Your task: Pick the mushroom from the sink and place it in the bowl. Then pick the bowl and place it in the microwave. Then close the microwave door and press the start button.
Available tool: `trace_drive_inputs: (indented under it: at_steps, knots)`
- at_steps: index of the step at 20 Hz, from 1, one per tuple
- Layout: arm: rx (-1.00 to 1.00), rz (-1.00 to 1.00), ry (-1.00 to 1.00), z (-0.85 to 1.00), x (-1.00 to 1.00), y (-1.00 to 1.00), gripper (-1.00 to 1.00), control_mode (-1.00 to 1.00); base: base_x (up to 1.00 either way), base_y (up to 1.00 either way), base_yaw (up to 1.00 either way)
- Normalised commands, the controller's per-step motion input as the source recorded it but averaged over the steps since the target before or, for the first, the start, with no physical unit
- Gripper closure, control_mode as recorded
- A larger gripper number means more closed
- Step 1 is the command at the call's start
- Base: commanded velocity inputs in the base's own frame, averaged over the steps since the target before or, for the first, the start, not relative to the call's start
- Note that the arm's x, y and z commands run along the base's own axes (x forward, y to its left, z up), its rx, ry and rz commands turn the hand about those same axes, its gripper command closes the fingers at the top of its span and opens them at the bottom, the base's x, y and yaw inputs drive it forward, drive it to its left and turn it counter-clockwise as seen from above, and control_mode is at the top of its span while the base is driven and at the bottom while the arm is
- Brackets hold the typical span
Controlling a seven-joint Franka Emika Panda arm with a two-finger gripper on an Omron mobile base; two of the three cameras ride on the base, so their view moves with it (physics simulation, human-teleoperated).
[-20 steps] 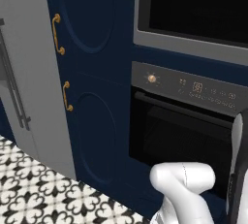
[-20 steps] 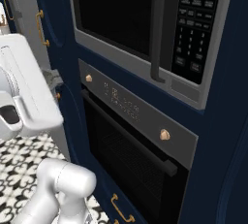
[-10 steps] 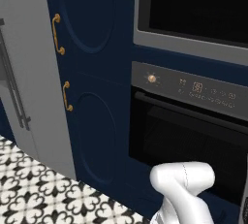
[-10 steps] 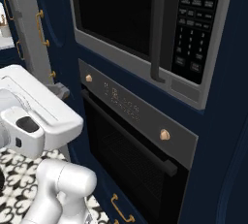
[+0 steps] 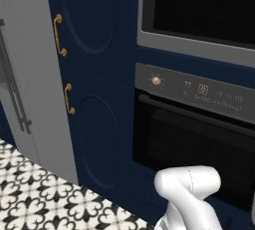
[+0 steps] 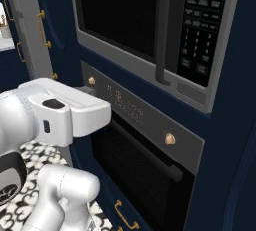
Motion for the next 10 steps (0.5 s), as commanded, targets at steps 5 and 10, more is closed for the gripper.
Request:
trace_drive_inputs:
  at_steps: [5,10]
  knots:
    - [-0.12,0.0,0.01,0.0,0.01,-0.66,1.0,-1.0,0.0,0.0,0.0]
    - [-0.12,-0.11,-0.01,-0.03,0.02,-0.32,1.0,-1.0,0.0,0.0,0.0]
